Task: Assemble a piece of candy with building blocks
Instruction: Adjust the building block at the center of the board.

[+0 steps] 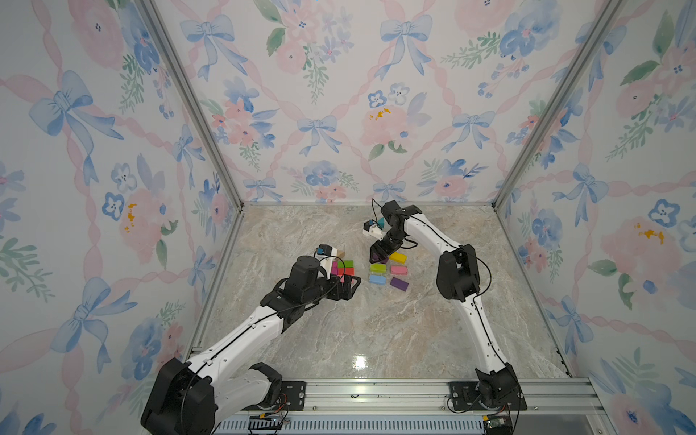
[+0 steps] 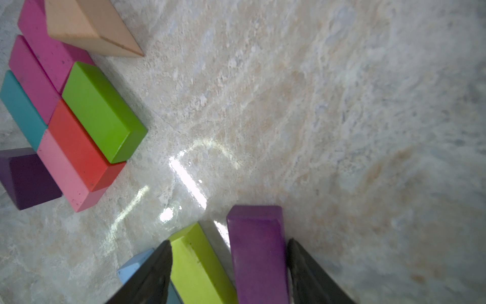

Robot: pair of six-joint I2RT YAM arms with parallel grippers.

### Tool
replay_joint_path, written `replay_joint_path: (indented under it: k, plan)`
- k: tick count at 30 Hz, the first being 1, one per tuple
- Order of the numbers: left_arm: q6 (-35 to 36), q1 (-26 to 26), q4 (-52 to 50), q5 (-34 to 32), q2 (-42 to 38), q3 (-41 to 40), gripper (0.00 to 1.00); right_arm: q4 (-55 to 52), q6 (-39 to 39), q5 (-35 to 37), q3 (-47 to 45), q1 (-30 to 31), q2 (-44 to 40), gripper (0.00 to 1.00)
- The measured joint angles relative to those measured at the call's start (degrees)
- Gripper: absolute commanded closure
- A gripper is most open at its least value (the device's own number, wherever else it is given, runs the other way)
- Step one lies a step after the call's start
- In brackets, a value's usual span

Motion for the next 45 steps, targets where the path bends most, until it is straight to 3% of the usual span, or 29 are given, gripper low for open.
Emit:
replay_joint_path:
  k: [11, 45]
  plan:
    - [0.0, 0.6, 0.0, 0.0, 0.0, -0.9, 0.02, -1.5, -0.6, 0.0, 4.2, 1.1, 2.1, 0.30]
    - [-0.5, 2.7, 1.6, 1.4, -1.0, -2.1, 0.02, -5.7, -8.2, -1.5, 0.0, 3.5, -0.1, 0.34]
